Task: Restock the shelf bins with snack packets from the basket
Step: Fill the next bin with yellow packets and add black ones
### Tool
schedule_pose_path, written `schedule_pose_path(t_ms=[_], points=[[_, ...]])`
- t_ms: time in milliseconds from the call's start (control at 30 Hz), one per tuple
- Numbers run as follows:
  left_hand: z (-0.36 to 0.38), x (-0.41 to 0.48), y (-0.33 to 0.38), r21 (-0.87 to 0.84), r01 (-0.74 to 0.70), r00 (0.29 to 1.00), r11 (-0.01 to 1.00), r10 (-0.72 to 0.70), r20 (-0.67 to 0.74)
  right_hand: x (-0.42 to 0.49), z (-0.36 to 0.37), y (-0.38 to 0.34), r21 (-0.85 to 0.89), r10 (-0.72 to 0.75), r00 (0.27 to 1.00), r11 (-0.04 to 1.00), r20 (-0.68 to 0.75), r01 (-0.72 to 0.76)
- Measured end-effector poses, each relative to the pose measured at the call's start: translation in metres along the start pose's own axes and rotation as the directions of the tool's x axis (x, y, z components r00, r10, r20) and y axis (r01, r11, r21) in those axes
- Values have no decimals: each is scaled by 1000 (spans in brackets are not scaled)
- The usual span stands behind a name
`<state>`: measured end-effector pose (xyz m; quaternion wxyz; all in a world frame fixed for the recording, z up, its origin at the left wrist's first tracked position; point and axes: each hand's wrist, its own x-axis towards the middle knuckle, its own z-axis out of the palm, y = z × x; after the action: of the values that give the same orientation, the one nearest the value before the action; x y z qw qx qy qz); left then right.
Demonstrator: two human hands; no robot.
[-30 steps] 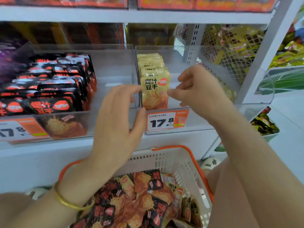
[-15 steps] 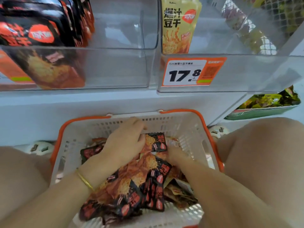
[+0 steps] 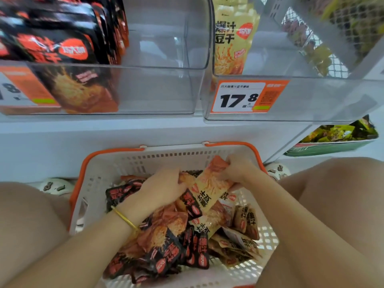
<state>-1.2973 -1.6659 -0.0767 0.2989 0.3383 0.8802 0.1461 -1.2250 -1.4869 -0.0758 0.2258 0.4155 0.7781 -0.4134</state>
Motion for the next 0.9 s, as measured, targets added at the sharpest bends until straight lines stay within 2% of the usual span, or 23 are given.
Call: schedule_pose_path(t_ms=[67,133,200,233,267,333,367,400,467,533,600,667,733,800,833,900], points=[[-6,-2,4,-142,60,997,988,-53,54,-20,-8,-4,218,-85,996,973,13,80],[-13,-6,8,-398,166,984,902,-124,129,-32,-12,-4,405,-127,990,910,64,91],[-21,-12,11,-637,189,982,747,-144,123,-41,-11,-2,441,-124,990,894,73,79],[-26,-15,13,-689,157,987,707,-134,87,-45,-11,-1,362,-133,991,925,31,113],[-31,-17,13,-654,94,995,751,-101,27,-47,-13,0,211,-165,985,962,-46,171],[-44,-22,14,-406,-49,998,912,29,-54,-55,-17,-2,-33,-318,933,948,-166,317],[-52,-25,17,-282,-113,993,953,99,-64,-61,-20,-6,-56,-410,902,912,-134,406],[-59,-27,20,-217,-166,986,962,158,-54,-66,-23,-9,-49,-479,877,878,-46,477],[-76,-33,32,-247,-254,967,935,249,-51,-76,-26,-17,-13,-562,820,824,107,567],[-95,-43,49,-325,-322,947,889,301,-115,-90,-37,-25,117,-586,794,810,161,574],[-118,-51,67,-359,-402,908,843,315,-276,-108,-60,-36,293,-643,745,757,177,584],[-141,-55,86,-379,-497,814,780,269,-514,-127,-88,-52,491,-699,700,665,145,562],[-160,-51,102,-351,-580,683,735,204,-701,-137,-118,-71,629,-701,714,549,-13,550],[-171,-40,112,-217,-558,595,801,204,-778,-134,-144,-90,617,-632,731,476,-255,627],[-173,-33,114,-137,-518,582,845,230,-780,-129,-154,-98,574,-584,729,478,-358,665],[-172,-19,115,-12,-438,607,899,286,-742,-117,-167,-111,454,-516,721,560,-463,693]])
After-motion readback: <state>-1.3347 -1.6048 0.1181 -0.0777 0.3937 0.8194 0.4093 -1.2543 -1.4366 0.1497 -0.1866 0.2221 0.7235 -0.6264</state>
